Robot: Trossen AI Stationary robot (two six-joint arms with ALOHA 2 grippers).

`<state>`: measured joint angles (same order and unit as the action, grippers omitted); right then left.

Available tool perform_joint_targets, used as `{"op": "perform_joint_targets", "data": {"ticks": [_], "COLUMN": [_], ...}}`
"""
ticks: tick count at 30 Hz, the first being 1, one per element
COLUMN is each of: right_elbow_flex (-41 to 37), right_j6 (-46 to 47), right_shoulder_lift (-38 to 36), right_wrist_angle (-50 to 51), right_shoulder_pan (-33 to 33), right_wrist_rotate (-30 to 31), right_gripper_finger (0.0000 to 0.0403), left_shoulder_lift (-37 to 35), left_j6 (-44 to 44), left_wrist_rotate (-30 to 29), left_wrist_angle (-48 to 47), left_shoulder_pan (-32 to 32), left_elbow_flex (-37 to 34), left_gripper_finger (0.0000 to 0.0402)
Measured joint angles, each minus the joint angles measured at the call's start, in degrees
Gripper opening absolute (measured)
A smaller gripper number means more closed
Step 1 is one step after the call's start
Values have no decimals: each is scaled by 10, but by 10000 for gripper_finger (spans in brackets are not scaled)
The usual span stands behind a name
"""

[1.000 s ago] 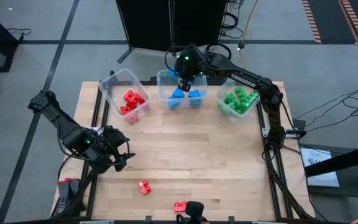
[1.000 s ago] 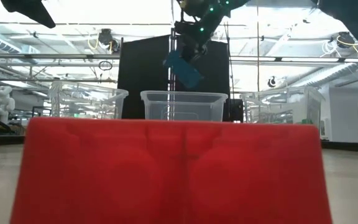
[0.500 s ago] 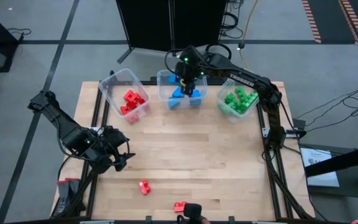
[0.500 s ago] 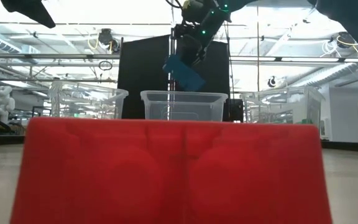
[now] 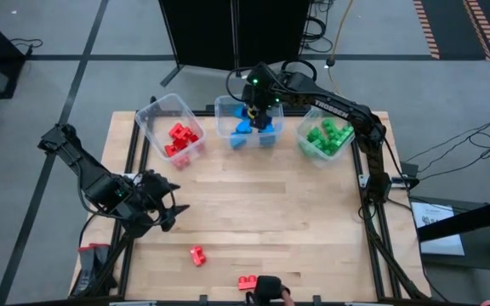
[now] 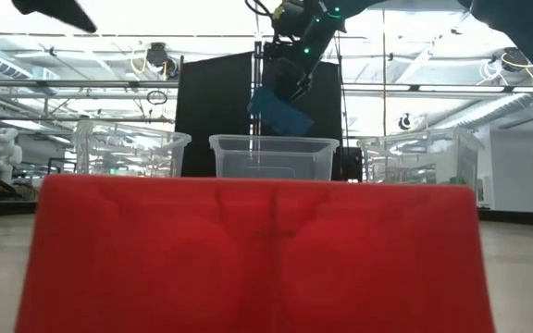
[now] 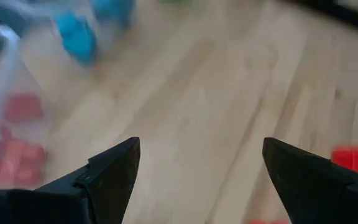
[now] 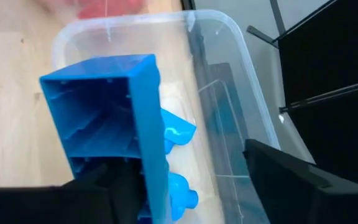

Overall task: Sort blocks
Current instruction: Put the blue game piece into the middle transparent bin

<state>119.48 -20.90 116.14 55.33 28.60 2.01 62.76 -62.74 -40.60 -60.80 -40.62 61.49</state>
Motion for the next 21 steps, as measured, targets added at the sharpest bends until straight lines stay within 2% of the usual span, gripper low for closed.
{"op": "perform_joint_targets", "data": {"ticks": [3,5,8,10,11,12,14,16,19,21], "right_elbow_flex": [0,0,0,0,0,0,0,0,0,0], "right_j6": [-10,-12,-13,-20,-24,-29,-39,-53,-70,-75], "right_shoulder_lift": [0,0,0,0,0,0,0,0,0,0], "right_wrist_angle": [6,9,13,14,13,13,12,12,10,11], "right_shoulder_pan": [0,0,0,0,0,0,0,0,1,2], "right_wrist_rotate": [10,10,10,10,10,10,10,10,10,9], "right_gripper_finger": [278,294,308,314,315,315,315,315,314,314], "left_shoulder_lift": [0,0,-6,-16,-22,-27,-33,-31,-10,7], "left_j6": [0,6,59,101,121,143,213,336,535,609], "left_wrist_rotate": [-106,-221,-393,-448,-452,-440,-364,-237,-2,94], "left_wrist_angle": [21,49,105,151,176,198,264,371,539,593], "left_shoulder_pan": [1,8,38,77,102,127,186,247,331,376], "left_elbow_flex": [0,0,0,0,0,0,0,0,1,1], "left_gripper_finger": [336,336,336,336,336,336,336,336,336,336]}}
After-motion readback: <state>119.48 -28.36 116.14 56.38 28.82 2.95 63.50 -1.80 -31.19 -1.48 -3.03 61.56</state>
